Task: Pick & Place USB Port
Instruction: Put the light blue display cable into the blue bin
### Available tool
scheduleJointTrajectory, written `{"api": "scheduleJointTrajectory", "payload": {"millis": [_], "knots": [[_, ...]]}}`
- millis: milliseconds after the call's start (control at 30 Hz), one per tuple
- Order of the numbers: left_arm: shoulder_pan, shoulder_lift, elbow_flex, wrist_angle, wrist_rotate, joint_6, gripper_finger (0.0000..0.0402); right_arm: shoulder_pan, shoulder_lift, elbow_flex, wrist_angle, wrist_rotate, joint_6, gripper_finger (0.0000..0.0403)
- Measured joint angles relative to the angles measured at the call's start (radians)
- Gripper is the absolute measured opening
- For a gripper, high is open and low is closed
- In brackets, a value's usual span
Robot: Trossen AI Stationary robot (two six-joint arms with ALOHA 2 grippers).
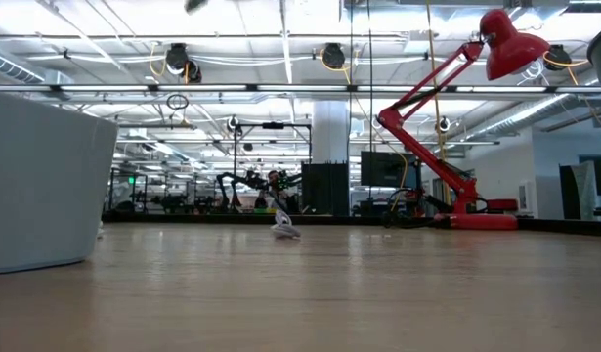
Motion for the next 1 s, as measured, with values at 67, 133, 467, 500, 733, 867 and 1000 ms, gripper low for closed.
{"api": "scheduleJointTrajectory", "payload": {"millis": [67, 133, 467, 500, 733, 867, 1000], "knots": [[-0.009, -0.014, 0.0, 0.044, -0.029, 0.022, 0.0114, 0.01, -0.004, 0.002, 0.001, 0.0, 0.001, 0.0026], [-0.02, -0.023, -0.002, 0.056, -0.072, 0.032, 0.0102, 0.022, -0.008, 0.002, -0.004, 0.002, 0.0, 0.0026], [-0.103, -0.149, -0.002, -0.049, -0.411, -0.041, 0.0036, 0.169, -0.142, -0.002, -0.097, -0.12, 0.082, 0.0021], [-0.111, -0.156, 0.003, -0.033, -0.436, -0.042, 0.0032, 0.2, -0.165, -0.001, -0.119, -0.113, 0.093, 0.0021], [-0.147, -0.193, -0.001, -0.042, -0.543, -0.019, 0.0011, 0.36, -0.285, 0.001, -0.344, 0.193, 0.223, 0.0019], [-0.142, -0.186, -0.003, -0.036, -0.538, 0.01, 0.0002, 0.464, -0.314, 0.002, -0.624, 0.231, 0.395, 0.0019], [-0.123, -0.185, -0.002, -0.027, -0.533, 0.023, 0.0015, 0.525, -0.288, -0.04, -0.832, 0.255, 0.57, 0.0019]]}}
